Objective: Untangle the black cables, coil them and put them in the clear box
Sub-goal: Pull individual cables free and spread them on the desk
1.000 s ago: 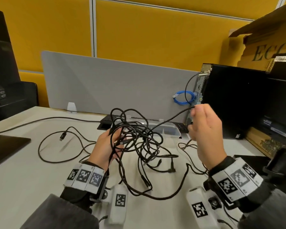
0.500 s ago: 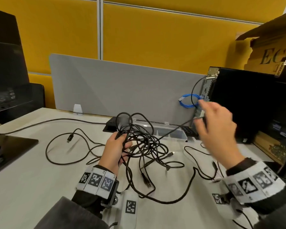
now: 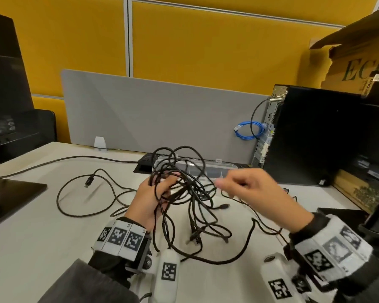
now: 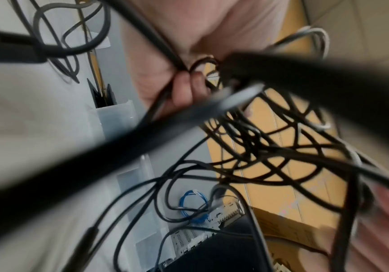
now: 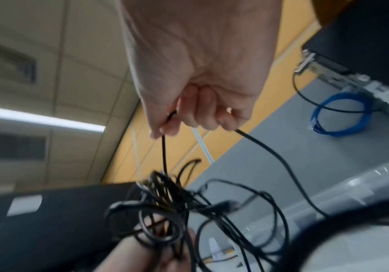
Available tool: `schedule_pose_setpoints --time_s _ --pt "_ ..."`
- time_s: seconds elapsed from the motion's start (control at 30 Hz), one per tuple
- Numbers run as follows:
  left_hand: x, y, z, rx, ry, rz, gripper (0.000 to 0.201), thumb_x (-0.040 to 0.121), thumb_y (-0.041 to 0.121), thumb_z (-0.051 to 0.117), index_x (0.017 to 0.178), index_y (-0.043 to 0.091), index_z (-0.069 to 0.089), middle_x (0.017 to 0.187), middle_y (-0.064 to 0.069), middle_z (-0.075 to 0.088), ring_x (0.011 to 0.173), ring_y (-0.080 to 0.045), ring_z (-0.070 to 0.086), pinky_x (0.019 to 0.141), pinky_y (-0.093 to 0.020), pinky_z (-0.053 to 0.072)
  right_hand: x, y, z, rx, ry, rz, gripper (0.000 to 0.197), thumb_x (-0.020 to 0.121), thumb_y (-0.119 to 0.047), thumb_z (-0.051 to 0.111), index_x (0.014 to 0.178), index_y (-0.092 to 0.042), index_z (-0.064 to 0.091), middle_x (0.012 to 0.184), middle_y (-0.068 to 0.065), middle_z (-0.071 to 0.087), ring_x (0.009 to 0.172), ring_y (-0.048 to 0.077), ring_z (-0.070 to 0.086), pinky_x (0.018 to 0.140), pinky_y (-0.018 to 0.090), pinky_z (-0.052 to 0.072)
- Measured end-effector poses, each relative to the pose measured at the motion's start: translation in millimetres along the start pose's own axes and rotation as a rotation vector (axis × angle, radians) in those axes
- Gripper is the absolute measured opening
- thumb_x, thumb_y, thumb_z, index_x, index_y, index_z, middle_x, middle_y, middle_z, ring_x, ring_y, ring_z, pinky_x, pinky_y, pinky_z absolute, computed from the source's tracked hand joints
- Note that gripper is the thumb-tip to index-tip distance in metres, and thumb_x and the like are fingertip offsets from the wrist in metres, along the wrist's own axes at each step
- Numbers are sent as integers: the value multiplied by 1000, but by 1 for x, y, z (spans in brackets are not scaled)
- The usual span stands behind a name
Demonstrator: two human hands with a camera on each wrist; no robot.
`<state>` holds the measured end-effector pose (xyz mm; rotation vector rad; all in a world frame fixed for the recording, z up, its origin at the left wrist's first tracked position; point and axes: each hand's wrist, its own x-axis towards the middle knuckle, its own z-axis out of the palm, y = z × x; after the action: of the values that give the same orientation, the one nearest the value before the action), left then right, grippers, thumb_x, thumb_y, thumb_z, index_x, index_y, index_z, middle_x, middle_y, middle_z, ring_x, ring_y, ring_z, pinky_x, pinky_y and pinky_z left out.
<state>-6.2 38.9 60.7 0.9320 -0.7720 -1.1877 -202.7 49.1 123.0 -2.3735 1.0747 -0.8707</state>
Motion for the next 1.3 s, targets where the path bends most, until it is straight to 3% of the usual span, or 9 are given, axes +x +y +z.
schedule_pose_setpoints --time_s 0.23,0.33,0.53,0.67,0.87,1.03,1.1,1.2,1.3 --pt "28 2 -40 -132 362 21 19 87 17 62 81 21 45 38 11 46 27 -3 38 31 -11 28 -6 40 -112 485 991 77 35 92 -30 43 58 -25 41 46 -8 33 40 6 26 42 22 23" --pt "27 -1 -34 -97 296 9 21 85 15 63 76 22 46 47 8 45 34 -6 41 34 -14 31 -5 73 -105 54 753 259 31 94 -25 43 63 -22 48 56 0 42 49 14 39 50 25 30" --pt "22 -3 -25 -58 201 4 22 88 8 57 75 22 46 52 7 52 33 -4 42 35 -13 32 -24 127 -64 -665 -312 688 34 94 -50 41 109 -22 53 112 0 59 88 14 51 76 25 39" --pt "25 -4 -27 -38 231 2 23 88 9 57 77 26 45 62 5 57 42 -6 40 39 -19 30 -37 132 -42 -706 -594 868 70 79 -67 53 131 -23 35 120 -2 52 71 7 45 73 22 43" --pt "20 -4 -26 31 204 25 19 91 8 50 85 26 46 77 3 65 37 -5 38 37 -17 28 -39 138 -55 -728 -562 796 7 97 -17 38 102 -17 43 89 -3 54 69 6 51 53 10 39" --pt "9 -8 -8 254 150 46 37 87 6 55 119 24 47 110 -9 63 78 -15 60 83 -44 51 -16 112 -105 49 247 742 15 98 -13 38 89 -11 50 61 5 41 42 14 33 28 15 25" --pt "-1 -8 8 355 -39 8 37 85 7 56 114 27 48 114 -7 61 85 -15 60 76 -37 51 -3 86 -110 217 418 606 19 100 -18 35 85 -14 46 60 2 37 44 14 32 28 15 25" --pt "-13 5 28 884 -428 -91 61 74 43 63 130 36 38 140 6 41 127 -18 42 106 -41 35 18 41 -102 351 465 426 16 101 -22 33 96 -12 45 62 1 39 45 13 36 33 17 32" --pt "-23 42 40 1061 -340 62 104 65 68 62 147 34 9 156 6 13 142 -16 17 113 -38 20 29 -5 -81 525 357 291 13 101 -22 33 99 -13 42 61 1 41 45 15 39 39 22 38"
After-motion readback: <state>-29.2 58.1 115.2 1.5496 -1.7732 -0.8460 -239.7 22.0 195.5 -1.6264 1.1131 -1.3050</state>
